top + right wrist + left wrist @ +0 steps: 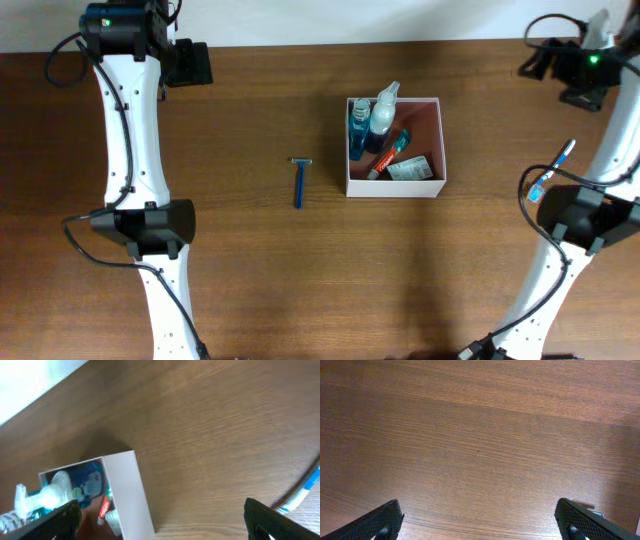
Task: Pack container
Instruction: 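Open the right gripper and move it right toward the toothbrush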
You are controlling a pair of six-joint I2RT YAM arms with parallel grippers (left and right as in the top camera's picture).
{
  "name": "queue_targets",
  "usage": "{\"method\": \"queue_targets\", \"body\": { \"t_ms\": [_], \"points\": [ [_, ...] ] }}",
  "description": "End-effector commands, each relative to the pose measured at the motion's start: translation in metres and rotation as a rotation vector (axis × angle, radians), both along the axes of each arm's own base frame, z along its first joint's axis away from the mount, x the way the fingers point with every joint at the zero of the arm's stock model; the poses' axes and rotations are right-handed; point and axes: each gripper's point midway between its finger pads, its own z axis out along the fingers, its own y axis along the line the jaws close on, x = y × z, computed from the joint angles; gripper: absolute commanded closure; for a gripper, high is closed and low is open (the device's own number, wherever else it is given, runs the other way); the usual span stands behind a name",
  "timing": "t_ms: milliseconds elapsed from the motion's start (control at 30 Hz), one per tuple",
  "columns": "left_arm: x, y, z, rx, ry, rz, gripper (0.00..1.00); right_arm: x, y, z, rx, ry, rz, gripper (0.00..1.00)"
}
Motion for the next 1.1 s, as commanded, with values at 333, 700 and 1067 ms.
{"method": "queue_targets", "body": {
  "t_ms": [333,700,1067],
  "points": [
    [0.001,0.004,-0.004,0.007,0.009,0.016,0.01,-0.076,-0.101,-0.062,-0.253,0.441,-0.643,0.01],
    [0.001,0.004,-0.004,0.006,0.009,0.016,0.01,-0.08,-0.106,-0.122,-0.252,0.528,-0.571,0.01],
    [0.001,0.004,-0.004,0.006,0.009,0.016,0.01,-0.056,-0.104,-0.147,-0.226,0.426,-0.361,0.01]
  ]
}}
